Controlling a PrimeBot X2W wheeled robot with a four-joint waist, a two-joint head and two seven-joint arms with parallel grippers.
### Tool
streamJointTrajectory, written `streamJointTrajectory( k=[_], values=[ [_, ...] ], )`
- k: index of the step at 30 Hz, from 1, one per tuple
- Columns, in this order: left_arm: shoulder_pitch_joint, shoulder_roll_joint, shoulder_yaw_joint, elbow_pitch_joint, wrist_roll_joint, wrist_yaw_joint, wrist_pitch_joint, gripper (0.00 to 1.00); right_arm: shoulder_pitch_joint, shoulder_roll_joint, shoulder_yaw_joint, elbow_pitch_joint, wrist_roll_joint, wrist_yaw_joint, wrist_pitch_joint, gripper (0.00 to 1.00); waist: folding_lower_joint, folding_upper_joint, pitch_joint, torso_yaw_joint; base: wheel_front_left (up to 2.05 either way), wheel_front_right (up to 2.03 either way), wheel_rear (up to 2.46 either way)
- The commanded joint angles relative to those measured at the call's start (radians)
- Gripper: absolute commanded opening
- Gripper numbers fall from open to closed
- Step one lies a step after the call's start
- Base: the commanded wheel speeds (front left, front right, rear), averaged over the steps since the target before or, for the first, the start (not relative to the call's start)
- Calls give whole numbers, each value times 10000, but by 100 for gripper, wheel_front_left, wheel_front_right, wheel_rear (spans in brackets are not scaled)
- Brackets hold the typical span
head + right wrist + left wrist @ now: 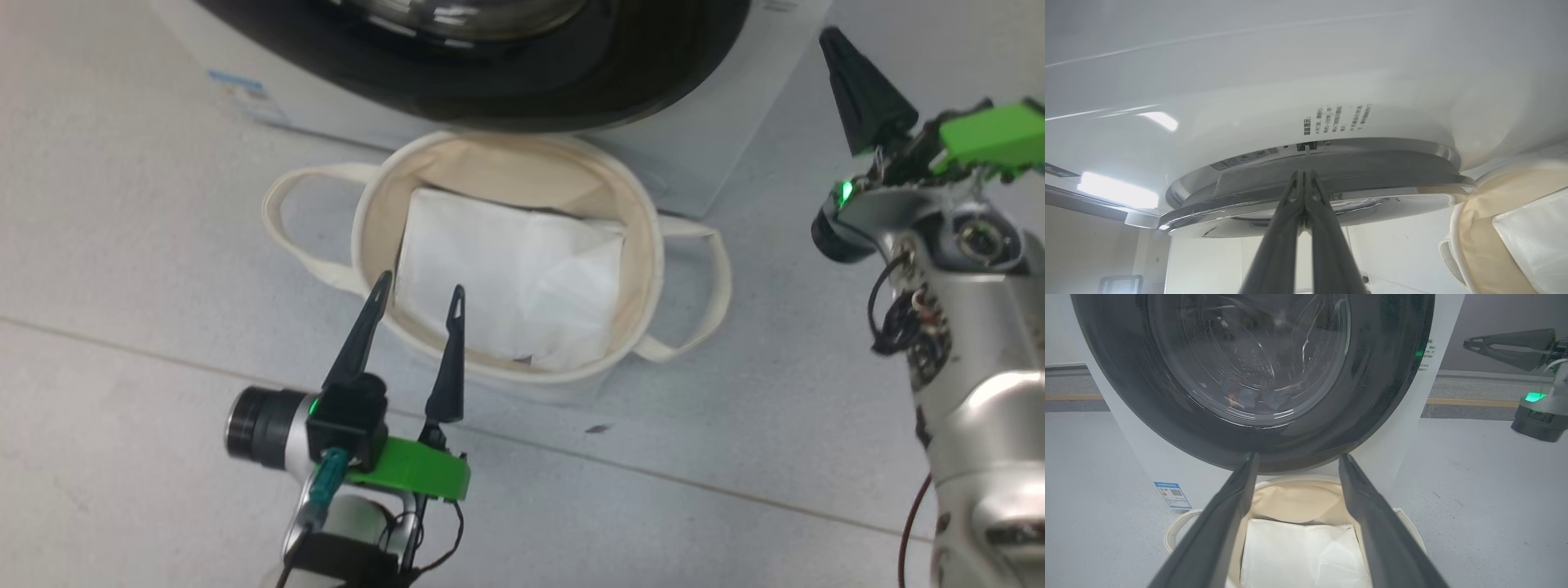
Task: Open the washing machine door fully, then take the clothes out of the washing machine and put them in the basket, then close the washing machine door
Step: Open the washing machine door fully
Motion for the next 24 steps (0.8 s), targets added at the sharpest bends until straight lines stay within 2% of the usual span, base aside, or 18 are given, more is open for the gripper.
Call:
streamJointTrajectory(
  k=[1, 5, 24],
  values=[
    [-403, 48, 124, -181, 209, 146, -120, 100, -606, -65, 110, 32, 343, 4, 560, 0, 0, 0, 341, 252, 0, 0, 0],
    [-621, 48, -123, -160, 8, 274, -120, 100, -1244, -273, 29, 548, 709, 4, 1081, 0, 0, 0, 622, 435, 0, 0, 0],
    [-1016, 47, -645, -154, -450, 582, -120, 100, -2689, -550, 391, 2101, 238, 4, 1164, 0, 0, 0, 1122, 952, 0, 0, 0]
  ],
)
